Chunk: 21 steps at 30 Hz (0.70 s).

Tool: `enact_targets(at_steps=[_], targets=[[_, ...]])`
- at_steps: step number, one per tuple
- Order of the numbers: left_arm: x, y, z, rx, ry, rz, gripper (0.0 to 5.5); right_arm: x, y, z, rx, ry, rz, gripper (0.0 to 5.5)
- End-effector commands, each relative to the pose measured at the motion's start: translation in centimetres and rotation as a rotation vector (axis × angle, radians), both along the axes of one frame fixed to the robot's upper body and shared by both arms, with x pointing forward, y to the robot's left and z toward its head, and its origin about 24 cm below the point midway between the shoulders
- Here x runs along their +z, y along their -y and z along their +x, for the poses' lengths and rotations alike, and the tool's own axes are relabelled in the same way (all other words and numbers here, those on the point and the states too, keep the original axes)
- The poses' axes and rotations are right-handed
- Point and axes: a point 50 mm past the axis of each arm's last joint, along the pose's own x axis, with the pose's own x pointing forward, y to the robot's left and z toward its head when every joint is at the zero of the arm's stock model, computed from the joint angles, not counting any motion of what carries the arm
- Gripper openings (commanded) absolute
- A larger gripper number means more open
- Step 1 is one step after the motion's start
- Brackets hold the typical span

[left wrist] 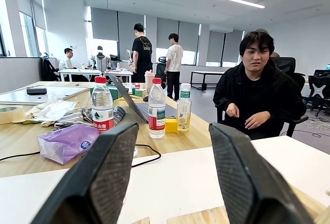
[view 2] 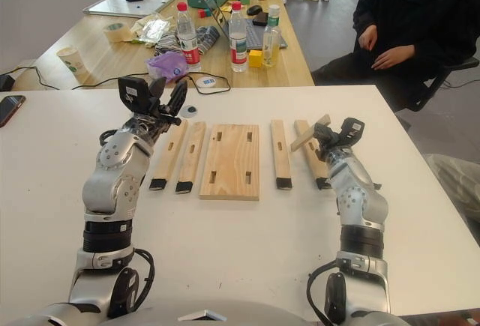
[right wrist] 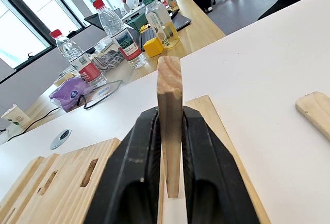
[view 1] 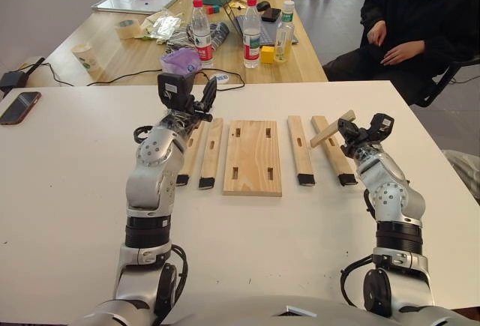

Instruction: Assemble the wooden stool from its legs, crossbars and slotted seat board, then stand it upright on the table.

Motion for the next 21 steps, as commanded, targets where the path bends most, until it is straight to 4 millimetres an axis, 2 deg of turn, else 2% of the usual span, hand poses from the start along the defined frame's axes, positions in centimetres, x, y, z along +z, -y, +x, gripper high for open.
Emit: enact_targets(at_steps=[1, 5, 9, 18, 21], targets=[[-0.6, -0.1, -0.1, 0.017, -0.013, 0.018, 2.49, 2.1, -1.3, 0.8, 0.041, 0.079, 0.034, 0.40], [-0.7, 0.0, -0.2, 0.015, -0.016, 0.023, 2.49, 2.8, -2.2, 0.7, 0.068, 0.098, 0.068, 0.40], [-0.9, -0.1, -0.1, 0.026, -0.020, 0.030, 2.49, 1.5, -2.9, 0.2, 0.080, 0.048, 0.077, 0.40], [-0.7, -0.1, 0.0, 0.034, -0.013, 0.036, 2.49, -1.1, -1.9, -0.1, 0.024, -0.022, 0.025, 0.40], [-0.6, -0.2, 0.0, 0.034, -0.010, 0.039, 2.49, -1.0, -1.9, -0.1, 0.017, -0.018, 0.014, 0.40]])
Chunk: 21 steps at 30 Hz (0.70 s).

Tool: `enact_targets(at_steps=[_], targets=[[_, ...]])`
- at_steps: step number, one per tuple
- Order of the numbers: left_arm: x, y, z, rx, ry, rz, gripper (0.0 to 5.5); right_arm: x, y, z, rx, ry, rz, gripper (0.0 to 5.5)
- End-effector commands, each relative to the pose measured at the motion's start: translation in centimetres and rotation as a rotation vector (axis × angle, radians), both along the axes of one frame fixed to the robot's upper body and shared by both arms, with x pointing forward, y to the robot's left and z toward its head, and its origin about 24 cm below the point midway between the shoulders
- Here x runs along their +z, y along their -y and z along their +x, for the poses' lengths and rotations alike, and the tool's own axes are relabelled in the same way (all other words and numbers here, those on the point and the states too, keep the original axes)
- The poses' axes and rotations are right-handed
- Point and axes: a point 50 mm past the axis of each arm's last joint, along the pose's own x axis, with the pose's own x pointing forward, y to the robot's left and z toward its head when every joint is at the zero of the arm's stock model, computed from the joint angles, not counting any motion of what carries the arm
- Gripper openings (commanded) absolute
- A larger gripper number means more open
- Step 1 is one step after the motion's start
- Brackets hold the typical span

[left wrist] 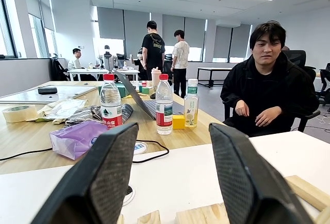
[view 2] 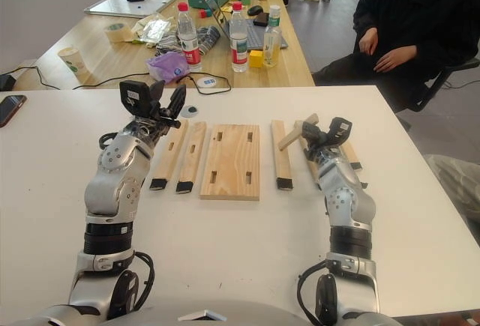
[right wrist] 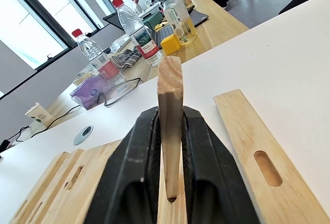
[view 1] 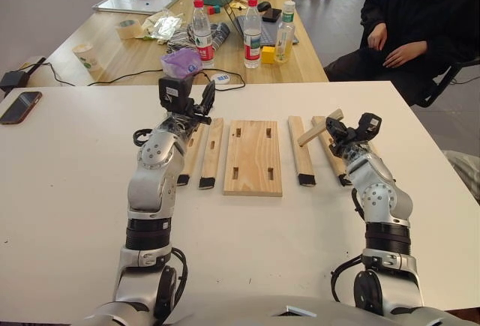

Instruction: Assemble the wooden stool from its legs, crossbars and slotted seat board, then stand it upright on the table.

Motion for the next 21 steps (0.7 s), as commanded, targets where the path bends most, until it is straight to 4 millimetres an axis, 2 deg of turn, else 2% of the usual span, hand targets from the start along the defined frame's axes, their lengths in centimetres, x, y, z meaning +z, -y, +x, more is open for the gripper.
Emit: enact_targets(at_steps=[1, 7, 12, 16, 21], targets=[[-0.1, 0.0, 0.1, 0.007, -0.006, 0.013, 2.49, -0.6, 0.2, -0.1, -0.012, -0.032, -0.030, 0.40], [-0.1, 0.0, 0.0, 0.012, -0.001, 0.017, 2.49, 0.9, -1.7, 0.0, 0.081, 0.003, -0.360, 0.40], [-0.2, 0.1, -0.1, 0.020, -0.002, 0.018, 2.49, 0.5, -3.1, -0.5, 0.138, -0.044, -0.438, 0.40], [-0.2, -0.1, -0.2, 0.037, -0.001, 0.016, 2.49, -0.3, -2.6, -0.8, 0.102, -0.118, -0.433, 0.40], [-0.1, -0.1, -0.2, 0.048, 0.005, 0.018, 2.49, 0.0, -1.1, -0.6, -0.001, -0.138, -0.441, 0.40]])
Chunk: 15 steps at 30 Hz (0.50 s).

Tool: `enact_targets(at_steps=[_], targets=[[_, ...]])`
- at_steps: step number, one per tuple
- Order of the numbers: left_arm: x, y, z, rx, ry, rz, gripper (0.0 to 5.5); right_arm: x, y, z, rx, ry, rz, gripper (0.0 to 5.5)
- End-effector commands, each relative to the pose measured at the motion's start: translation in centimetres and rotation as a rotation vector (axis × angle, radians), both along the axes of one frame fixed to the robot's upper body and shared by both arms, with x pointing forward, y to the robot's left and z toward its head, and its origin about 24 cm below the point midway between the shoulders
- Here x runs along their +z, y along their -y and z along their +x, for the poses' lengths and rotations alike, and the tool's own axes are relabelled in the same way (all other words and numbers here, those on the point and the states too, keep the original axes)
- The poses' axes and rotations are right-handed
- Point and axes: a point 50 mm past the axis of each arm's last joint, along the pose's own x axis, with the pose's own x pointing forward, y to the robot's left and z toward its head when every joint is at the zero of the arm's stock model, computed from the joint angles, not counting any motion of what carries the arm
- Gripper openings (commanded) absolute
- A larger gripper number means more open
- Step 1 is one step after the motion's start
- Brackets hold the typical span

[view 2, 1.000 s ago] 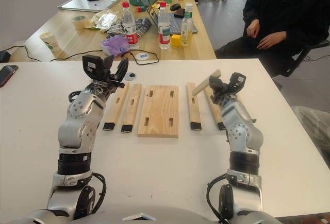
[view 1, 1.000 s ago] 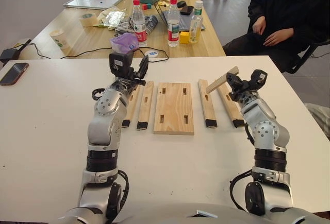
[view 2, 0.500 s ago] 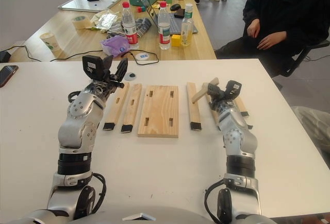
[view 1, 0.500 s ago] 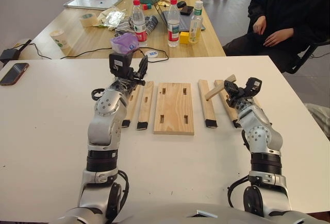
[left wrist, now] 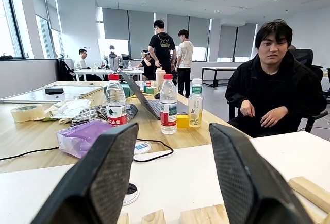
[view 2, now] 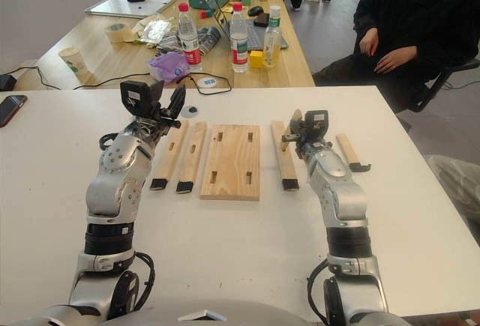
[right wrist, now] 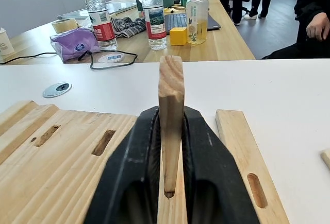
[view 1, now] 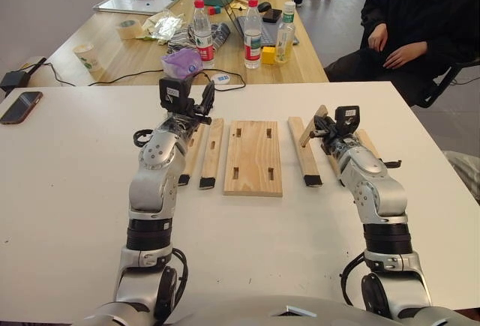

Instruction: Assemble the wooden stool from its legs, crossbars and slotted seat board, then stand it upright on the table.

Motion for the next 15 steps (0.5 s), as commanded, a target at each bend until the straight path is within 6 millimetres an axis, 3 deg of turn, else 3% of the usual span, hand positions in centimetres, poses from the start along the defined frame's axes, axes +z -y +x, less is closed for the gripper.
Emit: enact_targets(at_steps=[1, 9, 15], targets=[[0.0, -0.2, -0.2, 0.020, 0.008, 0.013, 2.49, -1.8, 1.4, -0.4, -0.109, -0.103, -0.018, 0.40], [0.0, -0.2, -0.2, 0.027, 0.012, 0.013, 2.49, -2.5, 0.6, -0.7, -0.023, -0.158, -0.064, 0.40], [1.1, 0.5, -0.1, 0.006, 0.044, 0.012, 2.49, -5.2, 0.7, -1.9, 0.076, -0.281, -0.111, 0.40]])
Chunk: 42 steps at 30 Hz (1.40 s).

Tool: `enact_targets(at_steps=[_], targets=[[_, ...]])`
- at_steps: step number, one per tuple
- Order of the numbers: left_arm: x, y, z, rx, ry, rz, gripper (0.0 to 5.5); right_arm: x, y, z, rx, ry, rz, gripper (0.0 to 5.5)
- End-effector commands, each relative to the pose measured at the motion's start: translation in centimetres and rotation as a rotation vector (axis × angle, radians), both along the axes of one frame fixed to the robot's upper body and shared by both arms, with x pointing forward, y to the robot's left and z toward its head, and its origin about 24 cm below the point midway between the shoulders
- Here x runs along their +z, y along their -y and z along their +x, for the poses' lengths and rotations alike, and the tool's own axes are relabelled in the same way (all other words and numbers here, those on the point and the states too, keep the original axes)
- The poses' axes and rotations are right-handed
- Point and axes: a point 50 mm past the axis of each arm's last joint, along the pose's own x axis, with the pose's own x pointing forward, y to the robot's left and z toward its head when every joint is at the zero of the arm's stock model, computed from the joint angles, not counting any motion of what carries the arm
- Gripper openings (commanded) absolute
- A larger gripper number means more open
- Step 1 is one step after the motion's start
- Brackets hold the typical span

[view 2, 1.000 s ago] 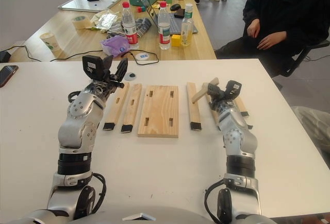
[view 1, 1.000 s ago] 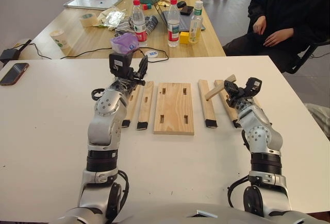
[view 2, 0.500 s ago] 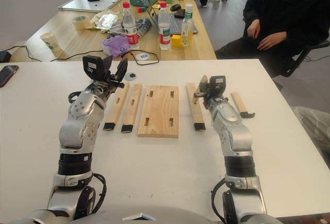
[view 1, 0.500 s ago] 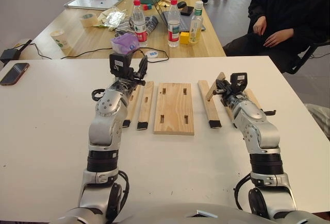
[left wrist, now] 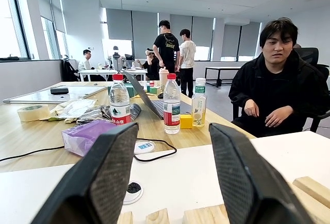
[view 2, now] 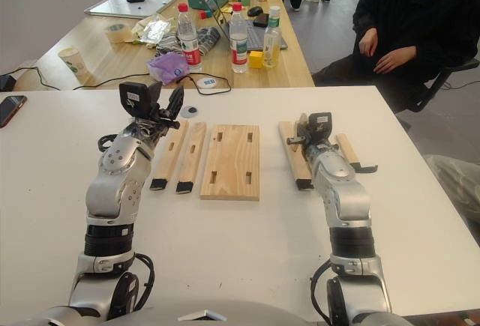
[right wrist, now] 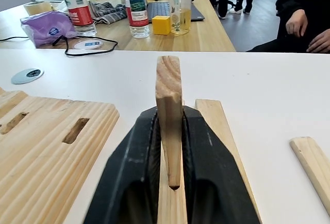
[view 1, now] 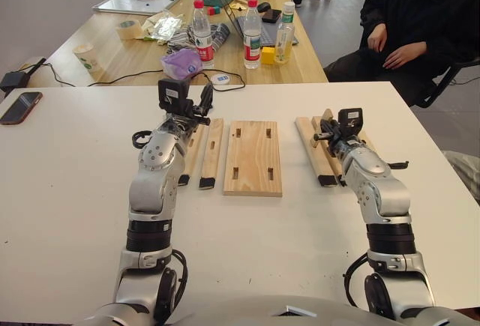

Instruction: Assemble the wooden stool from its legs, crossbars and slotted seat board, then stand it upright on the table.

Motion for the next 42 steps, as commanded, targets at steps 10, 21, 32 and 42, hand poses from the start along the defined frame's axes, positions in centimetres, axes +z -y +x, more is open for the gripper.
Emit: enact_targets(at_steps=[10, 21, 32, 42], targets=[[5.3, 6.9, 0.4, -0.370, 0.116, -0.064, 1.62, -4.0, -0.3, -1.9, 0.089, -0.212, 0.041, 0.40], [4.4, 7.3, 0.8, -0.367, 0.089, -0.049, 0.93, -2.2, -0.6, -0.9, 0.112, -0.151, 0.014, 2.04], [3.3, 5.8, 0.9, -0.286, 0.068, -0.052, 0.93, 0.7, -0.2, -1.5, 0.224, -0.160, 0.000, 2.04], [1.6, 3.6, 1.0, -0.190, 0.028, -0.033, 0.93, 12.3, -0.9, -0.6, 0.439, 0.074, 0.191, 0.88]])
